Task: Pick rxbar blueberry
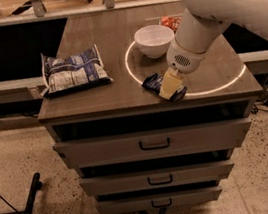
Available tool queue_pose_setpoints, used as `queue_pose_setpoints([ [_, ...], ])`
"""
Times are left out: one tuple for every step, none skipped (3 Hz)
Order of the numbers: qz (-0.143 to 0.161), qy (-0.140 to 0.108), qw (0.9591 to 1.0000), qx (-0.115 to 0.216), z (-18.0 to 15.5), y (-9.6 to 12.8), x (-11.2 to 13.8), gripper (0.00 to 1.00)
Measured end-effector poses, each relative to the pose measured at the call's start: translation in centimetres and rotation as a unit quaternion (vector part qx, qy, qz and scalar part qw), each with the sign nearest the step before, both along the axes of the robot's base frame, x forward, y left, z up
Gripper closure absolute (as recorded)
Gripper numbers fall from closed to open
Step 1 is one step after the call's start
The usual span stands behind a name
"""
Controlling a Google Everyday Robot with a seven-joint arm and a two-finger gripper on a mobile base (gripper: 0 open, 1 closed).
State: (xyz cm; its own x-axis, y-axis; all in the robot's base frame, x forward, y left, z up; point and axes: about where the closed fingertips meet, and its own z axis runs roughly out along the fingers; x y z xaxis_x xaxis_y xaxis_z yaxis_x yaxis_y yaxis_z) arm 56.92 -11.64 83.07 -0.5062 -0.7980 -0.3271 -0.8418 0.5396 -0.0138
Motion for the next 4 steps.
queue_pose_setpoints([
  [0.0, 0.0, 1.0, 0.0, 0.4, 0.0, 0.0, 1.0],
  [0.021, -0.031, 0.9989, 0.03, 3.8, -0.2, -0.1, 1.0],
  [0.036, -0.056, 0.9959, 0.061, 6.6, -0.8, 0.6, 1.0],
  [0.036, -0.056, 0.9959, 0.061, 6.6, -0.8, 0.6, 1.0],
])
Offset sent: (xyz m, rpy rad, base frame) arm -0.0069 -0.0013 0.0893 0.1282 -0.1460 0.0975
